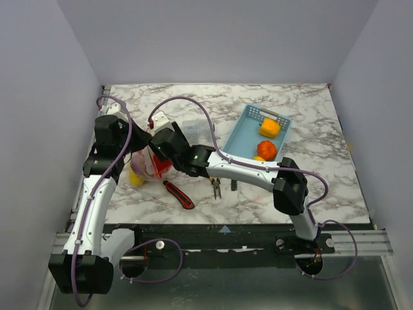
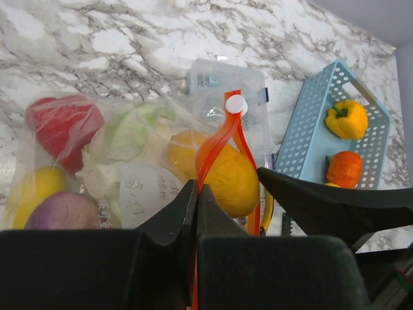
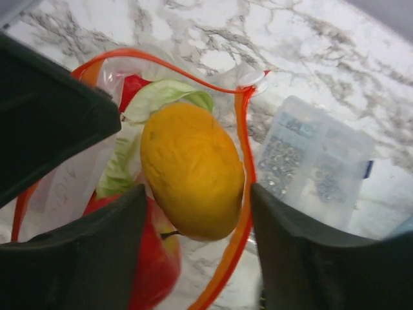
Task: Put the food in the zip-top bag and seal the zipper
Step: Place the fake fruit in the zipper food storage bag.
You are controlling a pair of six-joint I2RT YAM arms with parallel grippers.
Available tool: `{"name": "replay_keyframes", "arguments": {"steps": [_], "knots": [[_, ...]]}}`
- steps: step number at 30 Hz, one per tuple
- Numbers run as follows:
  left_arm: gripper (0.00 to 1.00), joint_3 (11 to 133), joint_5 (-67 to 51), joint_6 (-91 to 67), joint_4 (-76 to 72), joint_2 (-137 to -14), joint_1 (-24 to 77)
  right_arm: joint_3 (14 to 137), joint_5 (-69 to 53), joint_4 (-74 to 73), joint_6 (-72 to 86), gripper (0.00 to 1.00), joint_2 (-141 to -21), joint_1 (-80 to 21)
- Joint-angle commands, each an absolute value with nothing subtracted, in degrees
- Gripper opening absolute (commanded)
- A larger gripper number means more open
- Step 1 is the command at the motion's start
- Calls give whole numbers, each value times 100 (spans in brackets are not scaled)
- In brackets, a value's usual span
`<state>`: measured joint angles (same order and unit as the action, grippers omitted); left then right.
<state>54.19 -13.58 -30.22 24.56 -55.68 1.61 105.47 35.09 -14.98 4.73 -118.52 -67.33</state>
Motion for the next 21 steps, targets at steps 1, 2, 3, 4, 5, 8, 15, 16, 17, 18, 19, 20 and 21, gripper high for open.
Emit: {"name": "replay_keyframes", "arguments": {"steps": [1,2,3,4,5,8,15,16,17,18,19,20,21], "knots": [[0,5377,-1362,-3040,2258,-5403,158,10363,2604,-744,1283,73,-11743,-6781],[0,5354,-1326,-3041,2227,-5398,157,10358,2452,-615,1411,78,-11703,-6779],[0,5372,-1298,-3041,2228,-5450,158,10414,2383,-613,1566,82,-11679,-6781],[0,5427,-1297,-3037,2291,-5527,152,10439,2324,-653,1703,85,-11632,-6768],[0,5516,-1340,-3032,2390,-5611,143,10414,2312,-684,1850,87,-11550,-6768],[0,5462,-1447,-3036,2316,-5574,130,10006,2335,-712,2274,91,-11088,-6768],[0,5493,-1358,-3023,2348,-5581,132,8542,2968,-483,3335,90,-9927,-6771],[0,5478,-1343,-3023,2351,-5576,125,8363,2999,-406,3392,90,-9831,-6773],[0,5469,-1332,-3023,2336,-5565,124,8240,3035,-365,3432,89,-9786,-6770],[0,5462,-1312,-3023,2336,-5551,127,8151,3097,-368,3473,87,-9756,-6769],[0,5458,-1304,-3023,2331,-5548,125,8122,3155,-389,3543,83,-9747,-6770],[0,5458,-1301,-3015,2333,-5550,125,8099,3180,-412,3599,80,-9756,-6770],[0,5459,-1294,-3015,2332,-5555,123,8076,3182,-413,3670,76,-9762,-6775]]}}
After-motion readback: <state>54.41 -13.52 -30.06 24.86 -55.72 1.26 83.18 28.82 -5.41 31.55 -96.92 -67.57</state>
